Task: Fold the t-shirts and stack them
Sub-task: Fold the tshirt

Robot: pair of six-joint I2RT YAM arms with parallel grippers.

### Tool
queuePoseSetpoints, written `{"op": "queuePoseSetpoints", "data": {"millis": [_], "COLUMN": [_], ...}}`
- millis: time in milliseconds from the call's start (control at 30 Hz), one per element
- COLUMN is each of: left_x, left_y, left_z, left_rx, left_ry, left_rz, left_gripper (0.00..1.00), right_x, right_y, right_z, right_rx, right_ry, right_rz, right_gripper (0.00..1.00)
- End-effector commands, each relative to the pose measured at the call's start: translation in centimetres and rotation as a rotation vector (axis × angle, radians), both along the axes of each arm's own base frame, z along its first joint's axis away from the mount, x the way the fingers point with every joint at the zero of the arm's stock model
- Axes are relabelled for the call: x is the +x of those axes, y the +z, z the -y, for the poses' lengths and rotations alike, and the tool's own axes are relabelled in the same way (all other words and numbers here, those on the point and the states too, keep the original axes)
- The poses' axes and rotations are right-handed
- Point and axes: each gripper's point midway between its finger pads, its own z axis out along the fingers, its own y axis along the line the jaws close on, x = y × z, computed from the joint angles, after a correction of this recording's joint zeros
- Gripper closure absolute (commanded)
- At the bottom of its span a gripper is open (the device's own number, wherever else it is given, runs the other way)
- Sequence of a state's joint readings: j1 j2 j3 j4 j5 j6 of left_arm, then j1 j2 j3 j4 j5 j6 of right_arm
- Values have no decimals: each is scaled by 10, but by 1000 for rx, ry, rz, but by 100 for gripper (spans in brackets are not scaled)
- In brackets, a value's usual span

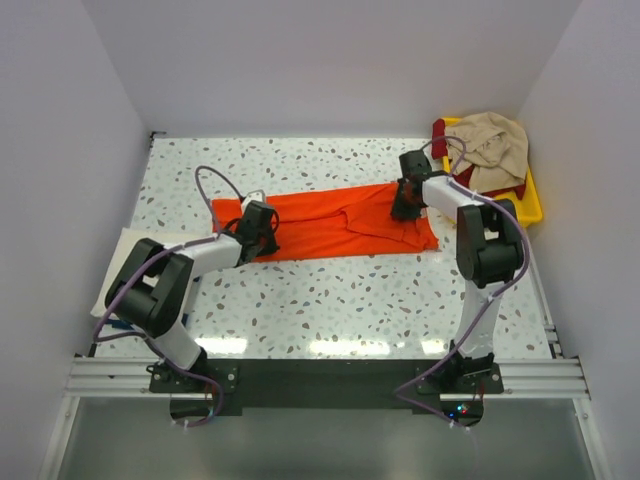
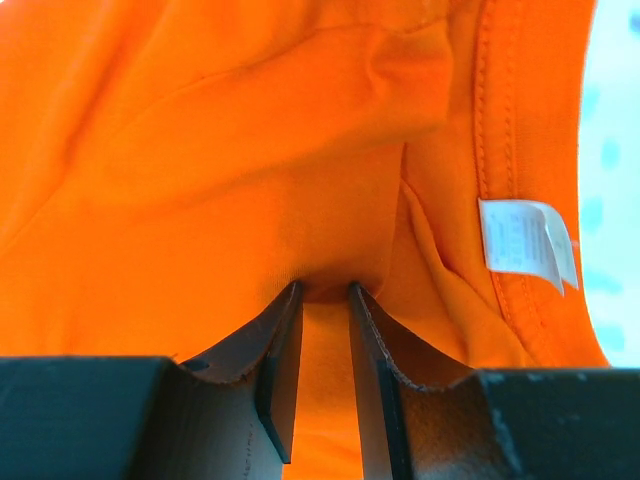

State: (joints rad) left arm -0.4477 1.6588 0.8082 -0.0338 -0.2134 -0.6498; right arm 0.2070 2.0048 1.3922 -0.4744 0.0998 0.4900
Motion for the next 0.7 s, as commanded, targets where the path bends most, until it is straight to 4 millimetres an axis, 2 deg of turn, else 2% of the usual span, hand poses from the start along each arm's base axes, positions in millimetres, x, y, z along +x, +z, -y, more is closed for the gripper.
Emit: {"op": "queuePoseSetpoints", "data": {"millis": [0,67,100,167,200,233,267,300,333,367,400,433,500,533,567,633,667], "left_x": [-26,-35,-38,-49,-53,-56,-64,-68,-71,-78,-82,-91,-93,-94,-95,-100,-95], "left_y": [-13,-13,-12,-12,-11,-11,-10,-11,-9,-8,-7,-5,-1,2,5,11,17], "left_z": [2,14,19,36,42,49,65,74,85,105,116,133,160,172,191,214,228], "left_rx": [30,9,2,-31,-45,-59,-91,-107,-124,-144,-152,-166,-201,-224,-256,-306,-329], "left_ry": [-42,-74,-83,-121,-135,-147,-178,-196,-214,-247,-266,-297,-337,-357,-384,-434,-451], "left_rz": [-58,-72,-76,-92,-97,-102,-114,-122,-126,-134,-138,-142,-148,-145,-152,-157,-152], "left_gripper": [85,85,85,85,85,85,85,85,85,85,85,86,85,85,85,85,85], "right_x": [15,23,41,52,68,75,82,96,98,110,115,116,127,127,129,134,135], "right_y": [-17,-19,-16,-16,-16,-15,-15,-4,-15,-6,-7,-19,-13,-24,-22,-16,-16], "right_z": [9,7,3,-1,-7,-8,-10,-18,-21,-25,-32,-37,-52,-58,-65,-84,-93], "right_rx": [-80,-91,-91,-103,-105,-116,-119,-116,-125,-124,-121,-119,-115,-110,-107,-108,-106], "right_ry": [28,50,58,91,108,129,144,163,191,203,223,260,302,337,357,427,457], "right_rz": [-49,-66,-46,-47,-26,-20,-16,15,-2,28,37,21,56,42,53,85,97], "right_gripper": [71,71,71,70,70,70,69,69,68,68,67,66,65,64,63,60,57]}}
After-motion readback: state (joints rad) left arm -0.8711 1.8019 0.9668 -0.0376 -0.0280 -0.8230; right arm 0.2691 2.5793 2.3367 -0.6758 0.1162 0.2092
